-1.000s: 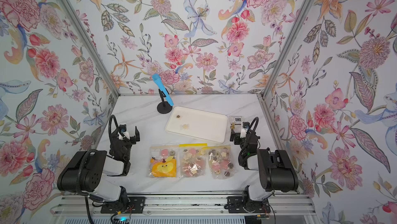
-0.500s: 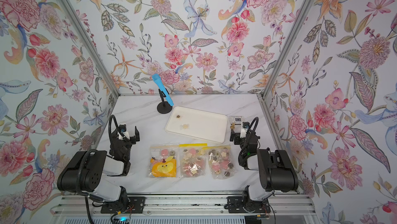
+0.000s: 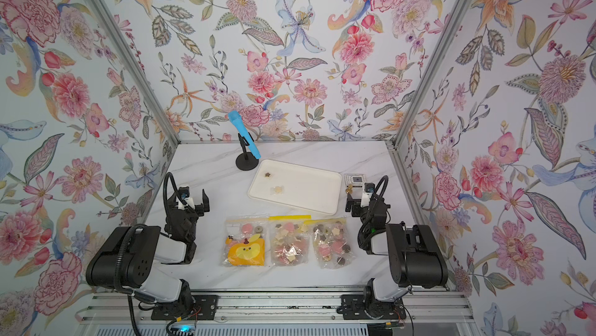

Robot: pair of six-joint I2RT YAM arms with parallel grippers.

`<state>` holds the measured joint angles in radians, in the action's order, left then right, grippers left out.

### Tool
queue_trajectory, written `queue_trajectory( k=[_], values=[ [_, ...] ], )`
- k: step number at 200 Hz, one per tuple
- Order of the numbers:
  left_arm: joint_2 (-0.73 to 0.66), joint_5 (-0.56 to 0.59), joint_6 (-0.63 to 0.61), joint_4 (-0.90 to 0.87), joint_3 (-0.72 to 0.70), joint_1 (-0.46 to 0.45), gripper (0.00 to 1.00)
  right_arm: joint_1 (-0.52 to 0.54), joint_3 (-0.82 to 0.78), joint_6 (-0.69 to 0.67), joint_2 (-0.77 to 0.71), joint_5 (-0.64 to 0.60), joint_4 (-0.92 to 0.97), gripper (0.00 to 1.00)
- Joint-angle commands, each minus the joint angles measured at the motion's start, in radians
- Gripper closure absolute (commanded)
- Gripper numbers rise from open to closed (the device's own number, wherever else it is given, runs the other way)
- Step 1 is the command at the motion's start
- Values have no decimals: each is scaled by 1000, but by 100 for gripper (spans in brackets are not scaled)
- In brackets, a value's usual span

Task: Pour cookies out of the ziploc bag
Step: Pick up the ziploc bag from the center of the board.

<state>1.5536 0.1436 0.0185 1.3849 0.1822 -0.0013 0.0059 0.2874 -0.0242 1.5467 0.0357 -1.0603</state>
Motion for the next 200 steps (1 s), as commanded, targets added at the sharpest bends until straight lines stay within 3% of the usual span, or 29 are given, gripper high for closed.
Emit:
queue_trajectory(
  k=[1,20,36,72,122,168,200],
  values=[
    [2,28,12,64,2,-8,0,34,7,-50,-28,-34,-22,0],
    [-91,124,-9,-29,13,-46,2,89,-21,-92,-132,-102,9,0],
    [-221,240,-42,-263,94,-117,3,187,44,-145,-307,-184,259,0],
    [-364,229,196,-823,313,-124,6,299,260,-6,-456,-164,686,0],
    [-435,-51,481,-1187,368,-132,5,476,508,315,-375,-118,1063,0],
    [-461,-293,614,-1289,328,-150,8,694,642,451,-213,-36,1137,0],
    [-407,-391,615,-1343,319,-151,8,746,699,578,-78,101,1105,5]
  ],
)
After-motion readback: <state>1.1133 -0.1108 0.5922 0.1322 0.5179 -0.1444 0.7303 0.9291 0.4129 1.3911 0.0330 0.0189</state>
